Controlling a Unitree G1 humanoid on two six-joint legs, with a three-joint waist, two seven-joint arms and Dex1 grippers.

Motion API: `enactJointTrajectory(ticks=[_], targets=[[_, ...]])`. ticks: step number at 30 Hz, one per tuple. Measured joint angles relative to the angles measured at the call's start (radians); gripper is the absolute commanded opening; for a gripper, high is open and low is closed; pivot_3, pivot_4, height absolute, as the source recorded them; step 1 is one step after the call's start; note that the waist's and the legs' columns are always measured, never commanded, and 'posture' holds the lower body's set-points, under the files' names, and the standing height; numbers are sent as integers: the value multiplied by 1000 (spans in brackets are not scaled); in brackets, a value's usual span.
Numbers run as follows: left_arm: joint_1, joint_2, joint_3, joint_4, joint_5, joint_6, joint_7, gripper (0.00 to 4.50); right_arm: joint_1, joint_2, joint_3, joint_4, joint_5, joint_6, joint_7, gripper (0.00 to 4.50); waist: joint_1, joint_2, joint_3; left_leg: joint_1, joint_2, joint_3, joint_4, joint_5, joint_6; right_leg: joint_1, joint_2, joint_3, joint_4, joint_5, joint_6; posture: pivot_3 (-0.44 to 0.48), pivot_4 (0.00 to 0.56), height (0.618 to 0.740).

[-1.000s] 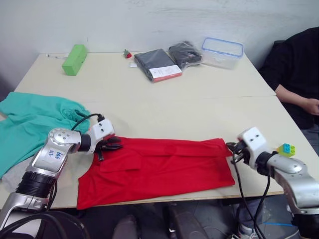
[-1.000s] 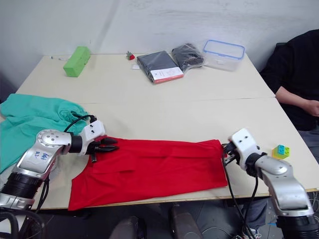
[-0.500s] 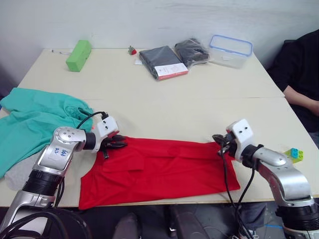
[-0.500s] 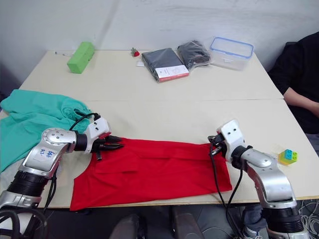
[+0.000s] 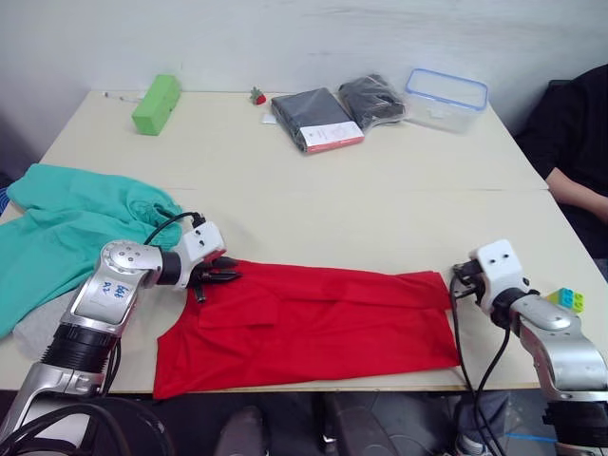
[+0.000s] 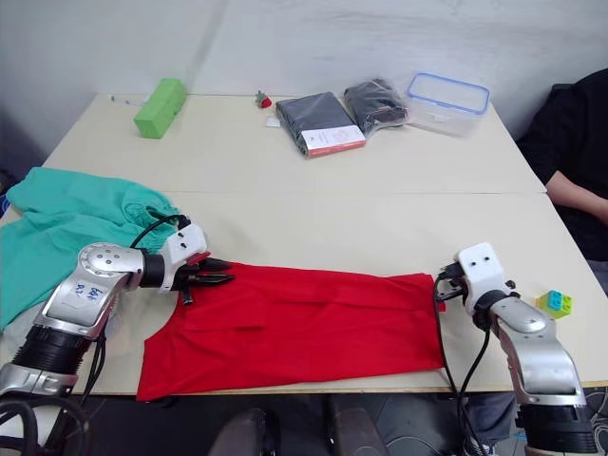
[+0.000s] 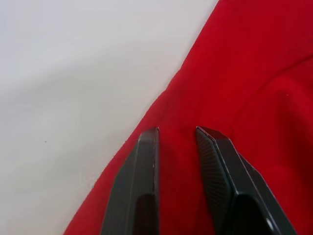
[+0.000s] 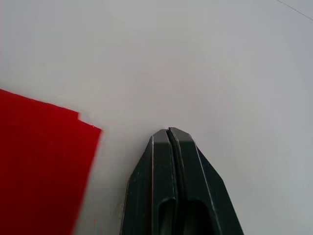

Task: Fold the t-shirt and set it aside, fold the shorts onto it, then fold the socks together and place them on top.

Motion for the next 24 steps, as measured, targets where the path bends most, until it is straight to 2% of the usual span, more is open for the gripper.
enactJointTrajectory(ticks=[4, 8, 17, 24], targets=[[0, 0, 0, 0, 1, 0, 0, 1208, 40, 10, -11, -110, 74, 6, 62, 0, -1, 2, 0, 1, 0, -1, -3, 0, -1, 0, 1, 0, 0, -1, -1, 0, 150, 740], [0, -1, 0, 0, 1, -3, -1, 1208, 79, 20, 30, -168, 101, 22, 88, 0, -1, 2, 0, 1, 0, 0, -2, 0, -1, 0, 0, 0, 0, -1, -1, 0, 150, 740], [0, -1, -1, 1, 4, -4, 0, 1208, 46, 34, 122, -130, 35, 46, 30, 0, -1, 1, 0, 1, 0, 0, -2, 0, -1, 0, 0, 0, 0, -1, -1, 0, 150, 740], [0, -1, -2, -7, 4, 3, 0, 1208, 45, 43, 78, -102, 35, 77, -10, 0, 2, -2, -2, 1, 0, 0, -2, 0, -1, 1, 0, 0, -1, -1, -1, 0, 150, 740]])
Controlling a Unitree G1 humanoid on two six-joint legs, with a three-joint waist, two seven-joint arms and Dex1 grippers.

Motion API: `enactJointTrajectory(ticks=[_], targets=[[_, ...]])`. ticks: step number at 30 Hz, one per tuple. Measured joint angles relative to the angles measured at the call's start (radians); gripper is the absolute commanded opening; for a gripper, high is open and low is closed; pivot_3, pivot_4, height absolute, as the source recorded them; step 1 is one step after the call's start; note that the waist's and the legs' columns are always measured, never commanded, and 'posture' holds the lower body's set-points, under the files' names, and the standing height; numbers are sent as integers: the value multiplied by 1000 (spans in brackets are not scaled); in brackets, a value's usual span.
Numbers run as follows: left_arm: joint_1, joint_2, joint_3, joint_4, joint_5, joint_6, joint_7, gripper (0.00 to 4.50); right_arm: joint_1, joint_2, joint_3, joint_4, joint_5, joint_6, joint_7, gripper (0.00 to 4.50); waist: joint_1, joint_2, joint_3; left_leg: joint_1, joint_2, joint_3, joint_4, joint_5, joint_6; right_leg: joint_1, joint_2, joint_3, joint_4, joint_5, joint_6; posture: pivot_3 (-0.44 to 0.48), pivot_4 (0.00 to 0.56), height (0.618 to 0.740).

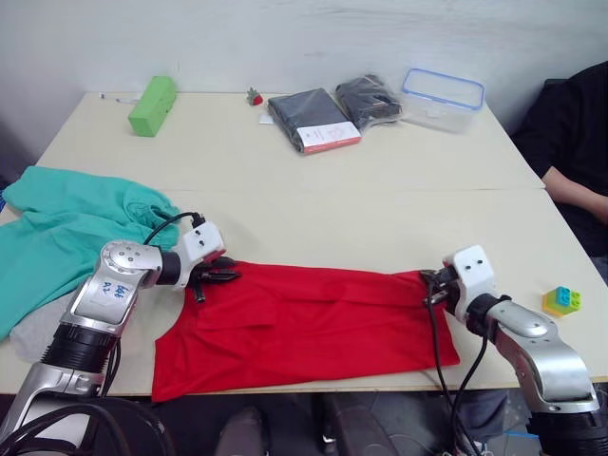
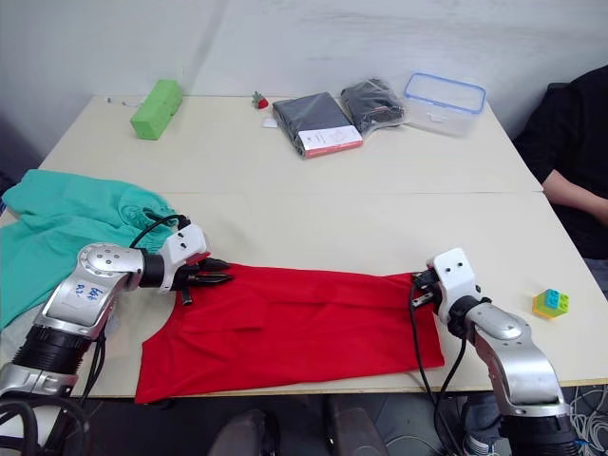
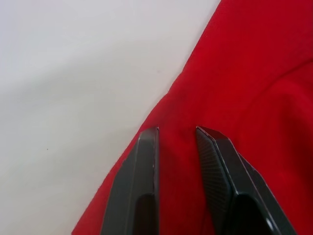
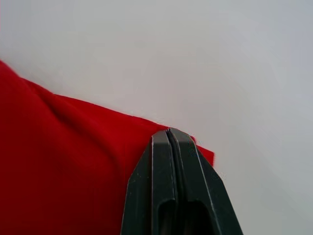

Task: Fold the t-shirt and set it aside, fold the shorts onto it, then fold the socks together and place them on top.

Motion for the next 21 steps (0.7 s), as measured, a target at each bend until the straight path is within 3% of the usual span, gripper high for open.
enactJointTrajectory(ticks=[7, 10, 15, 21], targets=[[15, 12, 18, -5, -1, 2, 0, 1208, 35, 3, -133, 14, 61, 17, 5, 0, 2, 0, 0, -1, 0, 0, -1, 0, 0, 0, 0, 0, -1, 0, 0, 0, 150, 740], [15, 18, 22, -5, -3, 13, 0, 1208, 25, 19, -153, -80, 144, 13, 50, 0, -9, 6, 4, 0, 0, 1, -1, 0, 0, -1, 0, 0, 1, 0, 0, 0, 150, 740], [17, -13, 28, -24, -26, 45, -8, 1208, -40, 24, 32, -256, 189, 39, 97, 0, -21, 6, 4, -1, 0, -1, -1, 1, 0, -1, 1, -1, 1, 0, 0, 0, 150, 740], [18, -26, 17, -69, -46, 76, -23, 1208, -82, 17, 298, -161, 23, 34, 57, 0, -19, 4, 3, -16, -1, 0, 3, 0, 0, -16, -2, -1, 2, 0, 1, 0, 150, 740]])
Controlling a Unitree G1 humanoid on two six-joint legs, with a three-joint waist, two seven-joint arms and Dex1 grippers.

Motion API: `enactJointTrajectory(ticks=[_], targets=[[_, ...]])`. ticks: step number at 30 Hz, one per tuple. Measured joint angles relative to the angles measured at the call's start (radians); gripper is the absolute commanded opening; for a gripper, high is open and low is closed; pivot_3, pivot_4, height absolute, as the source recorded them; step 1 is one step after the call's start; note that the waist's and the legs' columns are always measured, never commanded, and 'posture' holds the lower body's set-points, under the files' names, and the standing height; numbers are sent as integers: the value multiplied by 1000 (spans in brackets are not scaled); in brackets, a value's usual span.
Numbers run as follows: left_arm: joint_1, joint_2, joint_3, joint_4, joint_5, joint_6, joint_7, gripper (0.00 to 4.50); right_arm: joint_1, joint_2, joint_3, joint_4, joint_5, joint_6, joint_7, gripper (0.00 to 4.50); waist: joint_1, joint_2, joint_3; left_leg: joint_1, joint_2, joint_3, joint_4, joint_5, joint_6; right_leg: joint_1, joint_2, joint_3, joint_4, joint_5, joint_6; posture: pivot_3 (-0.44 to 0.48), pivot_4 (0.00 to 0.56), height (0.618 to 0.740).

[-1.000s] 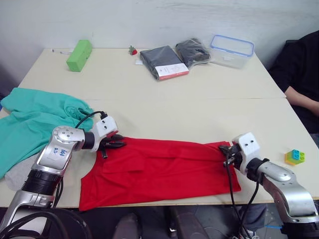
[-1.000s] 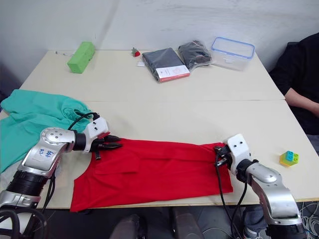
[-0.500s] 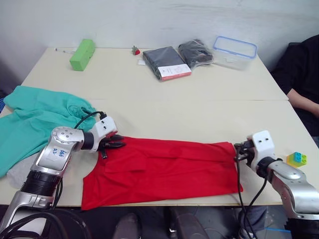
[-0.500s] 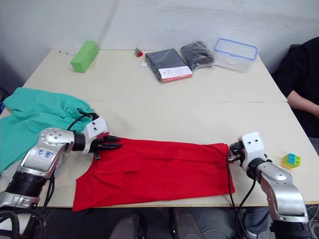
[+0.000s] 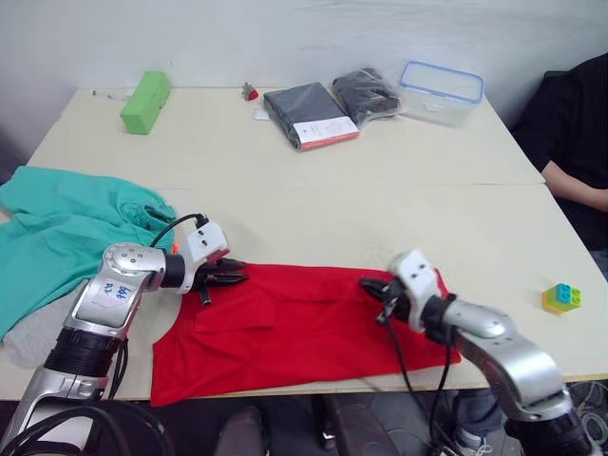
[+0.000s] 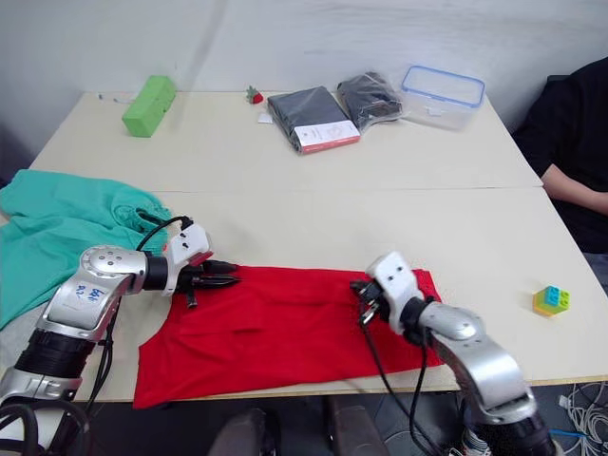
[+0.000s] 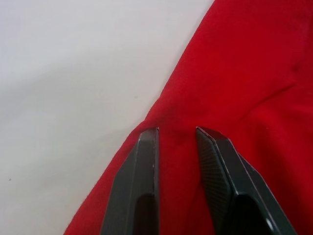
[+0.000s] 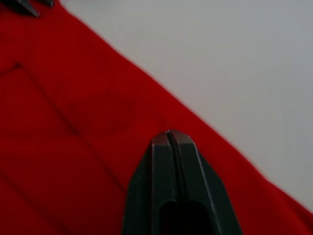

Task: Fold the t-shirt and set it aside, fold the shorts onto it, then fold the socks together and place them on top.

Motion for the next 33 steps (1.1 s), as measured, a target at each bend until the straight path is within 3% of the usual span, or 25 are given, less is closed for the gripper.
enactJointTrajectory(ticks=[5, 15, 21, 24, 27, 31, 33], targets=[[15, 2, -7, -15, 9, -13, 16, 1208, 17, -4, -33, 35, -55, -26, -43, 0, 11, -3, -2, 2, 0, 0, -1, 0, 0, 1, -1, -1, 1, 0, 0, 0, 150, 740], [55, 19, 4, -2, 10, -56, 27, 1208, 161, -120, -350, 125, -40, -25, -21, 0, 22, -4, -3, 14, -1, 0, -2, 2, 5, 19, -2, -1, -10, 2, 1, 0, 150, 740], [52, 19, 18, 13, 1, -55, 14, 1208, 146, -108, -406, 67, 106, -45, 93, 0, 19, 3, 0, 14, -1, 0, -3, 3, 4, 17, -2, -1, -8, 2, 1, 0, 150, 740], [53, 22, 26, 3, -29, -25, -9, 1208, 91, -108, -396, -12, 151, -47, 117, 0, 17, 3, 0, 13, 0, 0, -3, 3, 4, 16, -2, -2, -7, 2, 1, 0, 150, 740], [56, 27, 25, -18, -35, -16, -22, 1208, 57, -84, -297, -42, 134, -38, 103, 0, 17, 2, 0, 8, 0, -1, -3, 2, 3, 12, -2, -2, -7, 2, 2, 0, 150, 740], [57, 27, 16, -21, -24, -46, -20, 1208, 37, -61, -134, 9, 28, -25, 40, 0, 20, 2, -1, 0, -1, 0, -3, 0, 3, 3, -3, -2, -7, 2, 3, 0, 150, 740], [61, 28, 16, -21, -18, -60, -16, 1208, 38, -61, -116, 41, -4, -29, 19, 0, 23, 2, -1, 0, -1, 0, -3, 0, 3, 3, -3, -2, -7, 2, 2, 0, 150, 740]])
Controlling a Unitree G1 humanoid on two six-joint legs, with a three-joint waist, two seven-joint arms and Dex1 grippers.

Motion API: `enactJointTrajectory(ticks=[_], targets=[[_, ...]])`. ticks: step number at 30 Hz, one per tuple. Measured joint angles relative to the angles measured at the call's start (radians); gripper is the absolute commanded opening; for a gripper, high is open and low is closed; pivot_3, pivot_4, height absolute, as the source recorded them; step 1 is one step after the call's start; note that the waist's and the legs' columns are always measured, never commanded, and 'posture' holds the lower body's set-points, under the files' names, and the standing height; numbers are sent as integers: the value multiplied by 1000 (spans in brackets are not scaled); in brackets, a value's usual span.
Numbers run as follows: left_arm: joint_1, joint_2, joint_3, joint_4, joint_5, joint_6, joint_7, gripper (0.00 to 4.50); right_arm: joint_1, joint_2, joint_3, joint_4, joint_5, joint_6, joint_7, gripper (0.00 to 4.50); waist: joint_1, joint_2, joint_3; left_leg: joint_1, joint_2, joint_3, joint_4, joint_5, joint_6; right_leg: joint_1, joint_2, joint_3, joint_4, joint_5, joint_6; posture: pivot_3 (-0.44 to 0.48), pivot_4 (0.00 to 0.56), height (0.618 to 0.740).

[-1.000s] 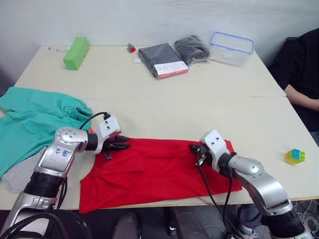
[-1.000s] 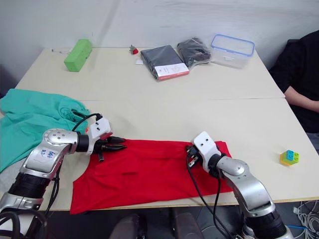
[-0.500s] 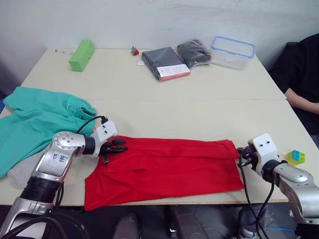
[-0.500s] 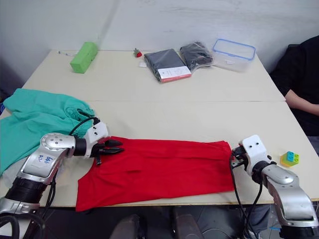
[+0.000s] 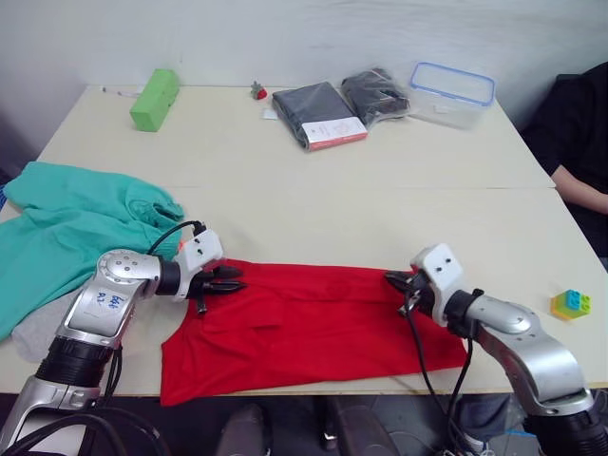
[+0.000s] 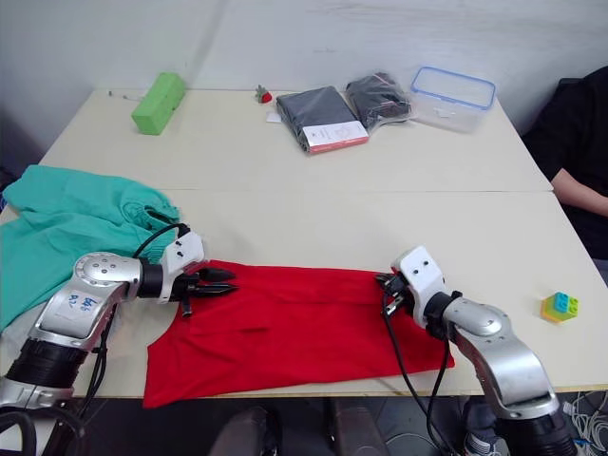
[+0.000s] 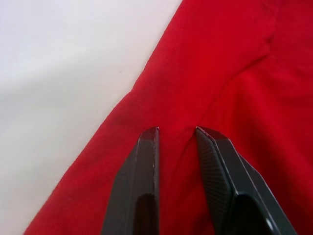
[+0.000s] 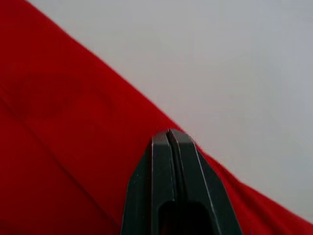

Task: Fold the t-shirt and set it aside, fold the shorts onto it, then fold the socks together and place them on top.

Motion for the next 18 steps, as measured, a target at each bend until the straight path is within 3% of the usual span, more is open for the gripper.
enactJointTrajectory(ticks=[4, 8, 13, 14, 18], targets=[[11, 12, -2, 1, 14, -28, 6, 1208, 27, -29, -17, 17, -39, -33, -8, 0, -1, 0, -1, 3, 0, 0, 0, 0, 0, 3, 0, 0, 0, 0, 0, 0, 150, 740], [26, 30, 7, 7, 18, -56, 6, 1208, 89, -94, -116, 37, -41, -50, 14, 0, -1, -1, -1, 8, 0, -1, 0, 0, 1, 10, 0, 0, -2, 0, 0, 0, 150, 740], [16, -21, 51, -61, -96, 4, -13, 1208, 82, -192, -217, 21, 101, -58, 217, 0, -4, 2, 3, 5, 0, 0, 3, 1, 3, 9, 0, -1, -1, 1, 2, 0, 150, 740], [-6, -37, 61, -107, -142, 30, -21, 1187, 52, -229, -240, 18, 134, -59, 270, 166, -4, 2, 4, 5, 0, 0, 3, 1, 3, 9, 0, -1, -2, 2, 3, 0, 150, 740], [-91, -40, 116, -233, -299, 133, -59, 2110, -38, -364, -236, 70, 156, -90, 435, 1313, -5, 2, 4, 6, 0, -1, 2, 1, 2, 10, 0, -2, -2, 2, 3, 0, 150, 740]])
